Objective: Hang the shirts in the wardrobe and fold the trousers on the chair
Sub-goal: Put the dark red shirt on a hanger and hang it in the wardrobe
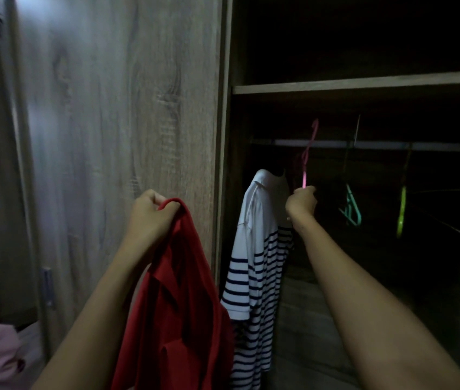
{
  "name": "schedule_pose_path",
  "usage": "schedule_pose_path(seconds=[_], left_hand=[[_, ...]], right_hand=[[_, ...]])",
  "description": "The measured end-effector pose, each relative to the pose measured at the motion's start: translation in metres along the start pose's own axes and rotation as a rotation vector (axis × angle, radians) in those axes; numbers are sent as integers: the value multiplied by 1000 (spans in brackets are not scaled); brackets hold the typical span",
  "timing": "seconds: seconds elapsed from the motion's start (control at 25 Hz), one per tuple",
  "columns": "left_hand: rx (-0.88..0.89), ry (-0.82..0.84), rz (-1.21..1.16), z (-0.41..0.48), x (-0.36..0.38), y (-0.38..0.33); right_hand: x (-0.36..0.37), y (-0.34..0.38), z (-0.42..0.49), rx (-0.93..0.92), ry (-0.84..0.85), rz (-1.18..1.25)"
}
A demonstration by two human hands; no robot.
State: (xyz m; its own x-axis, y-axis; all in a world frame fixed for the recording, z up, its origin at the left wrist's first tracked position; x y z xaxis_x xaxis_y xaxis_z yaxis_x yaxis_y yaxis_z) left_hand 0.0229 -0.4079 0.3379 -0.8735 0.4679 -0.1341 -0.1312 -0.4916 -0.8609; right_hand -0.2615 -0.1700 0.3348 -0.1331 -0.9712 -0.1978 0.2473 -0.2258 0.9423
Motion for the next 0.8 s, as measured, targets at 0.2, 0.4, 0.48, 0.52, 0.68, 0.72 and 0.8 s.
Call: schedule_pose_path(seconds=[0.2, 0.4, 0.48, 0.52, 0.68, 0.72, 0.8], left_hand=[[-2, 2, 8, -6, -11, 4], [-24, -42, -7, -14, -31, 14], [-34, -81, 6, -17, -47, 19], [-34, -103, 25, -18, -56, 20], [25, -145, 134, -22, -89, 14], [41, -146, 156, -23, -95, 13], [64, -151, 198, -24, -105, 16]], right_hand=[[-3, -8, -60, -81, -46, 191], [-10, -42, -124, -188, -236, 226], [-15, -58, -153, -210, -347, 253], [-14, -65, -166, -227, -368, 324], [-2, -87, -199, -212, -376, 636], [5, -94, -204, -175, -348, 661], [20, -103, -214, -148, -274, 661]])
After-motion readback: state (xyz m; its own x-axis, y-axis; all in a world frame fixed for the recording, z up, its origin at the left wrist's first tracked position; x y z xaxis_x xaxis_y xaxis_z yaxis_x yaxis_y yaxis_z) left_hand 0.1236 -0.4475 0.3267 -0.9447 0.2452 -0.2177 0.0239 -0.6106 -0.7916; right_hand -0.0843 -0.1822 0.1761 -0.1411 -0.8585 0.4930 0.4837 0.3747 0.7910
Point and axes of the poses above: each hand's wrist, its own z-axis towards the middle knuckle, its own x-axis out of the palm, y = z × x, the point moved 10 cm from there along z, towards the middle knuckle, and after that the axes turned 2 degrees about y, right-handed, at the moved point
